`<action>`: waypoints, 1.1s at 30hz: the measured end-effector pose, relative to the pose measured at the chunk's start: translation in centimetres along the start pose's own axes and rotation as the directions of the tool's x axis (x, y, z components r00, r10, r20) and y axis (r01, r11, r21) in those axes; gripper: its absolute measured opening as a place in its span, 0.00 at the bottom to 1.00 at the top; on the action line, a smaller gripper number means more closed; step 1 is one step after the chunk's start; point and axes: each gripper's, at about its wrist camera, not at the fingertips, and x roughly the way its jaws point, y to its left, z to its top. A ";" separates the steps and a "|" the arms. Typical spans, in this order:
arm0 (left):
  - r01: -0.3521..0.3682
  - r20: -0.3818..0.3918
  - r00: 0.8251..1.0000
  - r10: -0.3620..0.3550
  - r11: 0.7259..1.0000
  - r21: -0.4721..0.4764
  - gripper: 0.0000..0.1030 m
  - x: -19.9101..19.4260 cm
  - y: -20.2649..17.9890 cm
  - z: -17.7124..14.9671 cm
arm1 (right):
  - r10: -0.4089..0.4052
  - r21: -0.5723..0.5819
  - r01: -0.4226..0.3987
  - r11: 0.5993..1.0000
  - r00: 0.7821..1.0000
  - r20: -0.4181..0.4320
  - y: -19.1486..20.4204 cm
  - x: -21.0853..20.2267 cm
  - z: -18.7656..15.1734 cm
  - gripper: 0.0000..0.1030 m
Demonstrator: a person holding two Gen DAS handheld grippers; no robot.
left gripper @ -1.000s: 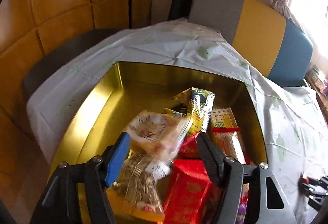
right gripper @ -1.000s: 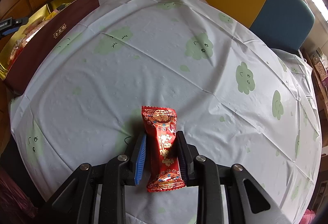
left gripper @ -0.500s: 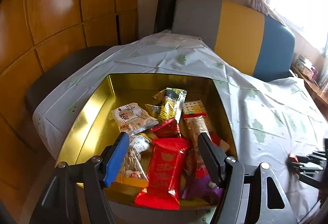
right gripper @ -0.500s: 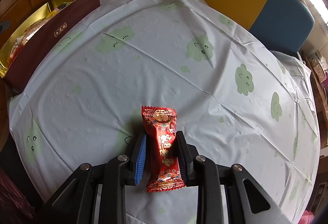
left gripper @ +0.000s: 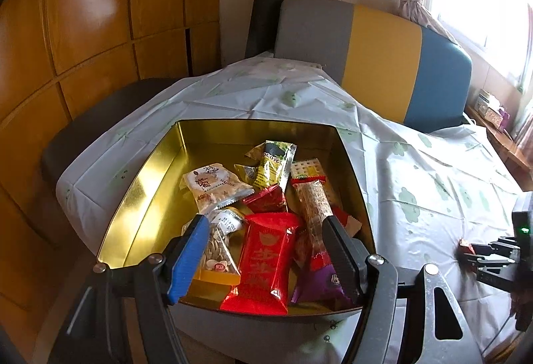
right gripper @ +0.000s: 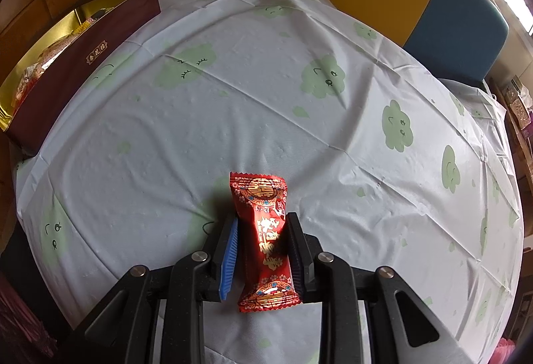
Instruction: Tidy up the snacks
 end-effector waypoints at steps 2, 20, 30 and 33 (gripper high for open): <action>0.000 -0.007 1.000 0.000 1.000 -0.002 0.69 0.1 0.0 -0.1 | 0.002 0.005 -0.002 1.000 1.000 -0.001 0.0 0.0 0.0 0.27; 0.038 -0.040 0.998 -0.039 0.999 -0.019 0.69 0.5 0.3 -1.5 | -0.033 0.107 0.038 0.994 0.998 -0.048 -0.2 0.4 0.4 0.26; 0.047 -0.047 0.998 -0.048 0.999 -0.010 0.69 0.4 0.4 -2.3 | -0.063 0.165 0.068 0.984 0.997 -0.039 -0.1 0.2 0.3 0.26; 0.037 -0.050 0.998 -0.037 0.999 -0.009 0.69 0.5 0.7 -2.5 | -0.048 0.210 0.050 0.977 0.999 -0.014 0.1 -0.5 0.8 0.26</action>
